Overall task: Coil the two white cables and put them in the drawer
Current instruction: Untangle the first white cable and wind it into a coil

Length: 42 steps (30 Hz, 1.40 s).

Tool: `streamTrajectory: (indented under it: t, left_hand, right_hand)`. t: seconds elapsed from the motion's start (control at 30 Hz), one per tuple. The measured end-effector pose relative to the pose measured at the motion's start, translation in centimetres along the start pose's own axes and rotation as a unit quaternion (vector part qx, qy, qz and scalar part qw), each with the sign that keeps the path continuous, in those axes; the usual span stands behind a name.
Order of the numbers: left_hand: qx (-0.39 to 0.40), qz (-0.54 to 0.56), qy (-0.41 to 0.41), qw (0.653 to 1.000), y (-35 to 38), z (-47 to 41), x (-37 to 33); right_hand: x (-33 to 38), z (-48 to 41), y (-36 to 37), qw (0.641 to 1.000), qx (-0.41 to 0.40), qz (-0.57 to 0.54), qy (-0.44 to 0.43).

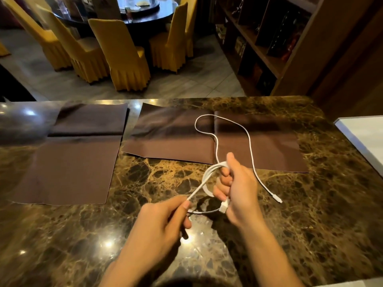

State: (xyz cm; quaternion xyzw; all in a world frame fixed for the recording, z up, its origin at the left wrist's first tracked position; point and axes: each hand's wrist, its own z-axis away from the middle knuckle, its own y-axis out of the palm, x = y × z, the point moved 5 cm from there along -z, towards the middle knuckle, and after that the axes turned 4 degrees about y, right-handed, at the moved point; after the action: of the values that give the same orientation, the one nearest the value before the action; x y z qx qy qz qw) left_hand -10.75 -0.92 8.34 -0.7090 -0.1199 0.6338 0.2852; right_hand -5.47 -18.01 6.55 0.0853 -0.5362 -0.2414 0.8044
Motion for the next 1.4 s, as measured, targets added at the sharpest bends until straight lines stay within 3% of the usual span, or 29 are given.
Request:
streamTrajectory:
  t: [0.1,0.17,0.27,0.37,0.5,0.77,0.9,0.93,1.07,1.13,1.2,1.3,1.4]
  left_hand:
    - [0.007,-0.077,0.009,0.997,-0.5,-0.5,1.5]
    - [-0.016,-0.071,0.009,0.997,-0.4,-0.7,1.0]
    - [-0.057,0.025,0.01,0.998,-0.2,-1.7,0.0]
    - [-0.034,0.15,0.0,0.988,0.3,-3.3,-0.1]
    - [0.035,0.376,-0.075,0.923,1.6,-3.7,0.1]
    - [-0.019,0.564,-0.091,0.82,1.7,-2.8,1.0]
    - [-0.013,0.663,-0.128,0.737,3.0,-2.6,1.6]
    - [-0.013,0.658,-0.138,0.74,3.1,-2.6,1.8]
    - [-0.013,0.529,-0.151,0.835,2.8,-2.1,1.7]
    - [0.023,0.519,-0.134,0.844,2.7,-1.9,1.7]
    - [0.069,0.555,-0.134,0.818,2.9,-1.7,2.2]
    - [0.112,0.641,-0.154,0.744,3.4,-1.3,2.8]
    - [0.122,0.653,-0.154,0.732,3.4,-1.1,2.9]
  right_hand:
    - [-0.9,0.4,0.8,0.998,0.02,0.051,0.009]
    - [-1.2,0.5,1.3,0.998,0.03,0.048,0.014]
    - [-1.3,0.7,2.1,0.997,0.056,0.04,0.027]
    - [-1.5,1.3,2.8,0.993,0.099,0.057,0.039]
    - [-1.1,2.2,3.2,0.986,0.144,0.067,0.044]
    - [-1.7,2.7,4.5,0.972,0.221,0.049,0.068]
    - [-2.5,2.4,4.6,0.973,0.213,0.067,0.059]
    - [-2.8,2.3,4.5,0.973,0.213,0.073,0.057]
    - [-3.6,2.5,3.6,0.969,0.225,0.071,0.069]
    - [-3.7,2.6,3.1,0.967,0.234,0.052,0.084]
    - [-4.0,2.7,2.8,0.966,0.236,0.05,0.093]
    - [-4.5,2.7,2.6,0.966,0.235,0.054,0.096]
    - [-4.7,2.8,2.5,0.963,0.246,0.069,0.091]
